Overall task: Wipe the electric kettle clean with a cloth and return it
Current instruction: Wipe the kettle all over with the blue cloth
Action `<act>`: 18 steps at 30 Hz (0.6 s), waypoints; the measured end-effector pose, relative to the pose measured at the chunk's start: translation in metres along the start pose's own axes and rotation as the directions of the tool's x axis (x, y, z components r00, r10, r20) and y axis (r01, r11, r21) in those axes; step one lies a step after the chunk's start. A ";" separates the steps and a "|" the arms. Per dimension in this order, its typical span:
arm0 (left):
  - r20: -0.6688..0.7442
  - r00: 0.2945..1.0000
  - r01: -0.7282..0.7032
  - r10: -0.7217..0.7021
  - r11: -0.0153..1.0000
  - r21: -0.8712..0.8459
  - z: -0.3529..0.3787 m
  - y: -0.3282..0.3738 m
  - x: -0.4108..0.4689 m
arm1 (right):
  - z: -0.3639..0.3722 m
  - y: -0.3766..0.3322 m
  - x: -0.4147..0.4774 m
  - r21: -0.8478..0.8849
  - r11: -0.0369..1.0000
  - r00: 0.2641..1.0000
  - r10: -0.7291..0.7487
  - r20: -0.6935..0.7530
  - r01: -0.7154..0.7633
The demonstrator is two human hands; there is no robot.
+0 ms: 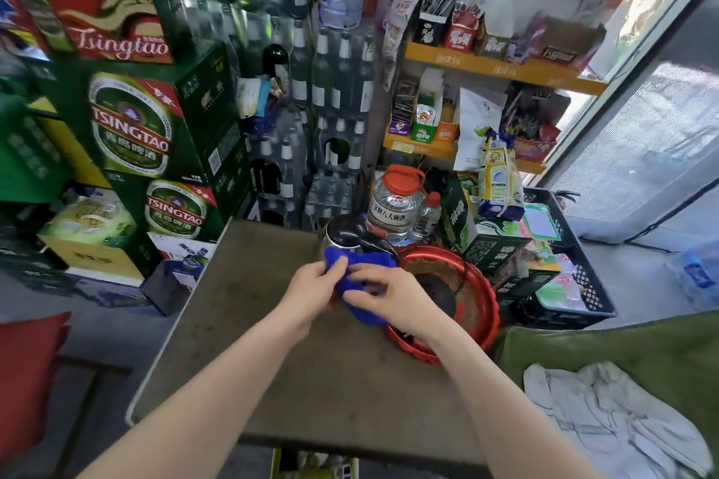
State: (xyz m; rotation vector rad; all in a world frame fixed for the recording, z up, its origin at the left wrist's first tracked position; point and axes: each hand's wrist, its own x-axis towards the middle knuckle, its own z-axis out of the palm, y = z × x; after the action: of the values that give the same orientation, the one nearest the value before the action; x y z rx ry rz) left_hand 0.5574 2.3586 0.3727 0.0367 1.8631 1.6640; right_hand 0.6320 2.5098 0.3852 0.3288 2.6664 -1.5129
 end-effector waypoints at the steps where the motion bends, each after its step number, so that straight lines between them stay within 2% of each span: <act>1: -0.038 0.998 -0.050 0.051 0.997 0.051 -0.001 -0.003 0.003 | 0.000 0.000 -0.001 0.056 0.998 1.000 0.004 0.015 -0.005; 3: -0.066 0.993 -0.091 0.101 0.986 0.141 -0.004 -0.008 0.005 | -0.006 0.002 -0.001 0.113 0.994 0.994 -0.001 -0.111 0.013; 5: -0.014 0.995 -0.098 0.102 0.981 0.167 -0.005 -0.006 0.004 | -0.013 0.005 0.000 0.081 0.997 0.979 0.009 -0.203 0.008; 6: 0.054 0.993 -0.108 0.102 0.985 0.132 -0.004 -0.004 0.004 | -0.015 0.009 0.000 0.091 0.996 0.988 0.031 -0.149 -0.017; 8: 0.194 0.973 -0.144 0.125 0.985 0.090 -0.003 -0.001 0.006 | -0.015 0.016 -0.003 0.186 0.976 0.991 0.102 0.089 -0.117; 9: 0.230 0.964 -0.157 0.129 0.982 0.107 -0.003 0.000 0.009 | -0.013 0.021 -0.005 0.232 0.956 0.974 0.141 0.179 -0.181; 10: 0.242 0.961 -0.170 0.131 0.974 0.150 -0.001 -0.001 0.012 | -0.011 0.028 -0.007 0.258 0.938 0.961 0.181 0.208 -0.233; 11: 0.230 0.964 -0.185 0.136 0.961 0.204 0.003 -0.004 0.017 | -0.009 0.034 -0.010 0.262 0.927 0.958 0.227 0.177 -0.268; 13: 0.140 0.982 -0.162 0.126 0.944 0.287 0.012 -0.015 0.031 | -0.007 0.050 -0.014 0.208 0.924 0.946 0.323 0.026 -0.321; 16: 0.043 0.999 -0.022 0.007 0.934 0.357 0.033 -0.034 0.057 | -0.008 0.086 -0.023 0.107 0.895 0.882 0.445 -0.157 -0.432; 18: 0.034 0.996 0.066 -0.084 0.931 0.358 0.055 -0.045 0.076 | -0.013 0.109 -0.028 0.153 0.852 0.827 0.524 -0.204 -0.501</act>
State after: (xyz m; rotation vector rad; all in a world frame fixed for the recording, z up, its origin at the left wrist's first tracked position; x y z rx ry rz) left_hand 0.5388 2.4299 0.2993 0.1542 2.0792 1.2438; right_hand 0.6834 2.5702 0.3043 1.1992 2.3661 -1.4847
